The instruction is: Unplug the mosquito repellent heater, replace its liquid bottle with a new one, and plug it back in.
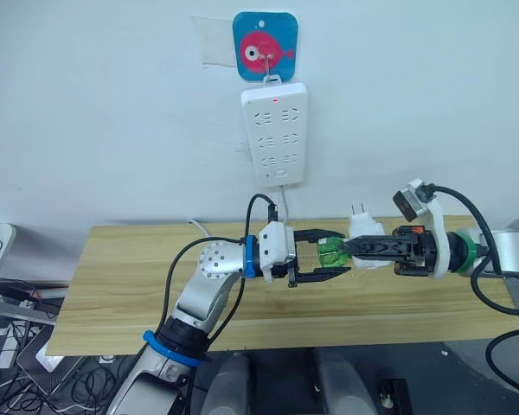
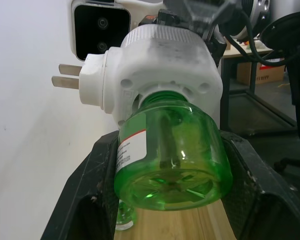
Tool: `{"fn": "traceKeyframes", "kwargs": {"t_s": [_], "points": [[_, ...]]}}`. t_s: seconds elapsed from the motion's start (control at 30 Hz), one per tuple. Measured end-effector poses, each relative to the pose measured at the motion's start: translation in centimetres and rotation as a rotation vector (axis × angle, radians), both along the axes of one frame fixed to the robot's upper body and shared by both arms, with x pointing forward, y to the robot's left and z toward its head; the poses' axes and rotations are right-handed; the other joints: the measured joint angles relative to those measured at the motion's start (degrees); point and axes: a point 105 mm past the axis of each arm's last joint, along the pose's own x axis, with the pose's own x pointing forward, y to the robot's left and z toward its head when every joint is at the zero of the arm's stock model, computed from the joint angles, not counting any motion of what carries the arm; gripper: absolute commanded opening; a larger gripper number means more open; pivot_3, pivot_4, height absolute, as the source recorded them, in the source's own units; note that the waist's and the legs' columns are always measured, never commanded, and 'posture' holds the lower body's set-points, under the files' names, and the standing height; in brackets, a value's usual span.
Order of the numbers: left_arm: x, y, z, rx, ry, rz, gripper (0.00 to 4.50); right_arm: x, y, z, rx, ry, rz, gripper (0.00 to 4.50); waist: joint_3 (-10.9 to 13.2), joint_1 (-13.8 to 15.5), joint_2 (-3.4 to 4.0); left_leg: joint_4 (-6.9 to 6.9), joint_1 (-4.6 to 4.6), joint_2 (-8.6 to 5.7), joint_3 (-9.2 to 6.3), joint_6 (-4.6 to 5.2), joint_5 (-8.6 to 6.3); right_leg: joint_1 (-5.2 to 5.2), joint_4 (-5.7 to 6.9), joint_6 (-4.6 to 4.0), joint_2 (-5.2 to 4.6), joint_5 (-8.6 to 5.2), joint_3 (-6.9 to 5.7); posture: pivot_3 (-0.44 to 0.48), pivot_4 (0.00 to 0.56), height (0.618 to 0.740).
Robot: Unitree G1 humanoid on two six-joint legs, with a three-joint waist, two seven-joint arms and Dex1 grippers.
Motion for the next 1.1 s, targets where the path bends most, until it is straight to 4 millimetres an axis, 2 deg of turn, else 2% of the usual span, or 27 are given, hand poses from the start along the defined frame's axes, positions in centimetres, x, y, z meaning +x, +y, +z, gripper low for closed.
{"fn": "traceKeyframes", "kwargs": {"t_s": [0.33, 0.47, 0.6, 0.67, 0.7, 0.73, 0.83, 0.93, 1.03, 1.07, 1.1], "points": [[0.8, 0.3, 0.4, -0.033, 0.073, 0.048, 2.27, -1.4, 0.5, -0.2, -0.005, 0.04, 0.104, 4.46, 0.0, 0.0, -0.01, 0.0, -0.02, -0.02, 0.0, 0.0, 0.0, 0.0, -0.02, 0.0, 0.0, 0.0, 0.0, -0.082, 0.247, 0.74], [0.9, 0.3, 0.4, -0.035, 0.08, 0.06, 2.27, -1.9, 0.0, 0.0, -0.008, 0.052, 0.12, 4.46, 0.0, 0.1, -0.04, 0.01, -0.01, -0.01, -0.01, 0.0, 0.0, 0.0, -0.02, 0.0, 0.0, 0.0, -0.01, -0.082, 0.248, 0.74], [1.2, 0.8, 0.5, -0.031, 0.084, 0.077, 2.27, -5.1, -1.6, -1.1, -0.106, 0.131, 0.199, 4.46, 0.0, 0.5, -0.06, -0.01, -0.07, 0.02, -0.12, 0.02, -0.01, -0.01, -0.08, 0.02, 0.02, -0.02, -0.12, -0.081, 0.245, 0.74], [1.3, 0.8, 0.5, -0.032, 0.084, 0.08, 2.27, -5.6, -2.2, -1.3, -0.121, 0.138, 0.205, 4.08, 0.0, 0.5, -0.06, 0.0, -0.04, 0.0, -0.03, 0.02, -0.01, 0.0, -0.08, 0.03, 0.01, -0.02, -0.05, -0.081, 0.245, 0.74], [1.3, 0.8, 0.5, -0.032, 0.084, 0.079, 2.27, -5.4, -2.6, -1.6, -0.138, 0.136, 0.184, 3.96, 0.0, 0.5, -0.07, 0.03, -0.03, -0.01, 0.0, 0.02, -0.01, 0.01, -0.08, 0.04, 0.01, -0.02, -0.04, -0.081, 0.245, 0.74], [1.3, 0.8, 0.5, -0.031, 0.085, 0.078, 2.27, -4.9, -3.1, -1.9, -0.155, 0.13, 0.156, 3.62, 0.0, 0.5, -0.07, 0.03, -0.02, -0.01, 0.02, 0.02, -0.01, 0.01, -0.08, 0.04, 0.01, -0.02, -0.02, -0.082, 0.242, 0.74], [1.2, 0.9, 0.4, -0.023, 0.093, 0.074, 2.27, -2.5, -5.2, -2.6, -0.193, 0.085, 0.028, 2.57, 0.0, 0.4, -0.07, 0.04, 0.01, -0.01, 0.07, 0.02, -0.01, 0.0, -0.06, 0.05, 0.01, -0.02, -0.02, -0.085, 0.24, 0.74], [0.9, 1.1, 0.3, -0.012, 0.102, 0.054, 2.27, 0.4, -7.8, -2.0, -0.208, -0.006, -0.101, 1.45, 0.0, 0.3, -0.07, 0.02, 0.01, 0.0, 0.07, 0.02, -0.01, -0.02, -0.06, 0.05, 0.02, -0.02, -0.02, -0.087, 0.239, 0.74], [0.6, 1.5, 0.1, 0.013, 0.117, 0.036, 2.27, 2.5, -9.1, -1.9, -0.214, -0.053, -0.172, 0.23, 0.0, 0.0, -0.07, -0.01, 0.01, 0.05, 0.09, 0.02, -0.01, -0.06, -0.06, 0.04, 0.03, -0.01, -0.01, -0.094, 0.235, 0.74], [0.4, 1.6, 0.0, 0.021, 0.127, 0.022, 2.27, 3.4, -9.3, -1.8, -0.208, -0.076, -0.199, 0.03, 0.0, -0.1, -0.07, -0.01, 0.02, 0.04, 0.11, 0.02, -0.01, -0.06, -0.04, 0.04, 0.03, -0.01, 0.03, -0.095, 0.234, 0.74], [0.3, 1.6, 0.0, 0.023, 0.13, 0.016, 2.27, 3.7, -9.3, -1.8, -0.205, -0.084, -0.207, 0.03, 0.0, -0.1, -0.06, -0.01, 0.02, 0.02, 0.11, 0.02, -0.01, -0.06, -0.03, 0.04, 0.02, -0.01, 0.04, -0.095, 0.232, 0.74]]}}
